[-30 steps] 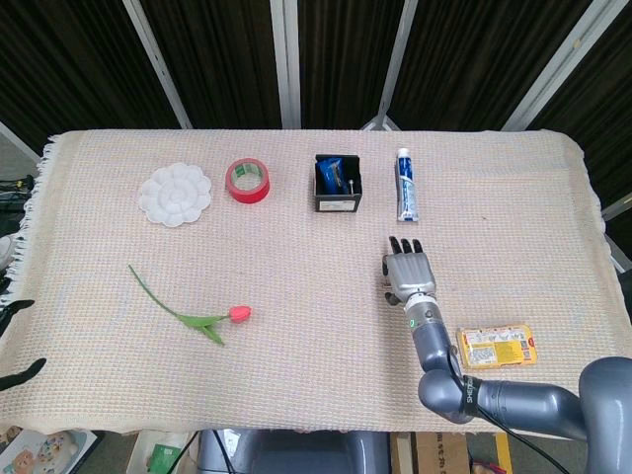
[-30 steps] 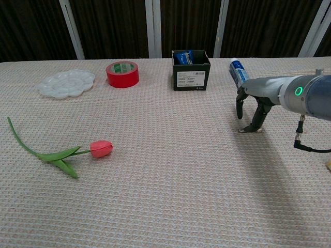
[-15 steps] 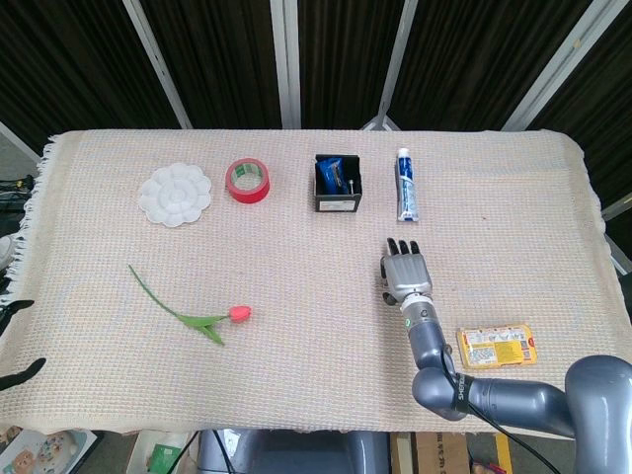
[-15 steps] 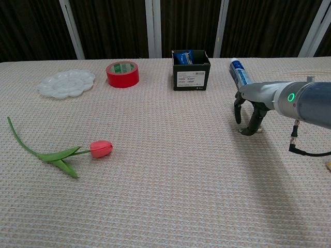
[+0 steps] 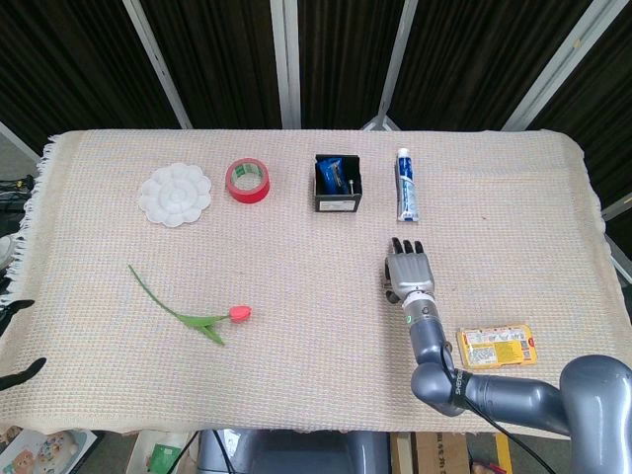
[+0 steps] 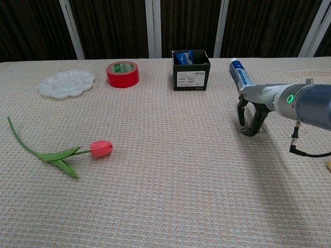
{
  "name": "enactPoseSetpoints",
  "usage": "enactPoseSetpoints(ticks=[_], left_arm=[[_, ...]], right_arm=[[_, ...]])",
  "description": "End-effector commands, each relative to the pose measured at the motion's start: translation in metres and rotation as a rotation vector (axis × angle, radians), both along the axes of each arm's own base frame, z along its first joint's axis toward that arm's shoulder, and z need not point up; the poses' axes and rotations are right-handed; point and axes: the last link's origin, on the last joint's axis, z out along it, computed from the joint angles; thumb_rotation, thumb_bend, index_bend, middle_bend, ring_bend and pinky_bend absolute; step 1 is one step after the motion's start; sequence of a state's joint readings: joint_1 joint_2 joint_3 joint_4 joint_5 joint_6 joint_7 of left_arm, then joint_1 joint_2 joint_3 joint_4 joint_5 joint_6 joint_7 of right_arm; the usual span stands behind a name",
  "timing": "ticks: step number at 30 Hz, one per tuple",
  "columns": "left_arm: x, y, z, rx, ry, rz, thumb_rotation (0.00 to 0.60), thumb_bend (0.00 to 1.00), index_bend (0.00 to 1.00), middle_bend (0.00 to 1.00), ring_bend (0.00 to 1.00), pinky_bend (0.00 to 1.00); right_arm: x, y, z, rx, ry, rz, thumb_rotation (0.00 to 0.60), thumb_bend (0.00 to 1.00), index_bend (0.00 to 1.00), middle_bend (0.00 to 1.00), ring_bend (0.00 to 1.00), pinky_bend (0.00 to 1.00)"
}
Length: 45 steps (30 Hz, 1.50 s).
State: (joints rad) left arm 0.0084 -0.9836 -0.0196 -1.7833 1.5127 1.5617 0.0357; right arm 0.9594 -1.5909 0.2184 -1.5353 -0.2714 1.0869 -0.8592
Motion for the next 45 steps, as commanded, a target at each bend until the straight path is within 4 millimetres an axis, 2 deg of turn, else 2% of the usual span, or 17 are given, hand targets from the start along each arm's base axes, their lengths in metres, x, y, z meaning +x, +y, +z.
enactPoseSetpoints(ticks=[1, 26, 45], left_arm=[[-0.0003, 0.0002, 0.0, 0.0, -0.001, 0.003, 0.6, 0.25, 0.25, 0.0, 0.0, 0.0], [-0.0004, 0.0012, -0.0006, 0.0, 0.003, 0.004, 0.6, 0.25, 0.25, 0.0, 0.0, 0.0], [-0.0001, 0.0009, -0.0011, 0.0, 0.006, 0.005, 0.6, 0.25, 0.25, 0.0, 0.0, 0.0]], right_arm=[[-0.0001, -0.0004, -0.0004, -0.004, -0.002, -0.001, 0.6, 0.31, 0.53, 0.01, 0.04, 0.02], [-0.0004, -0.0041, -0.0082, -0.022, -0.016, -0.011, 0.6, 0.33, 0.59, 0.03, 0.06, 0.04], [-0.0002, -0.0039, -0.0089, -0.014, -0.014, -0.009, 0.6, 0.33, 0.59, 0.03, 0.06, 0.04]])
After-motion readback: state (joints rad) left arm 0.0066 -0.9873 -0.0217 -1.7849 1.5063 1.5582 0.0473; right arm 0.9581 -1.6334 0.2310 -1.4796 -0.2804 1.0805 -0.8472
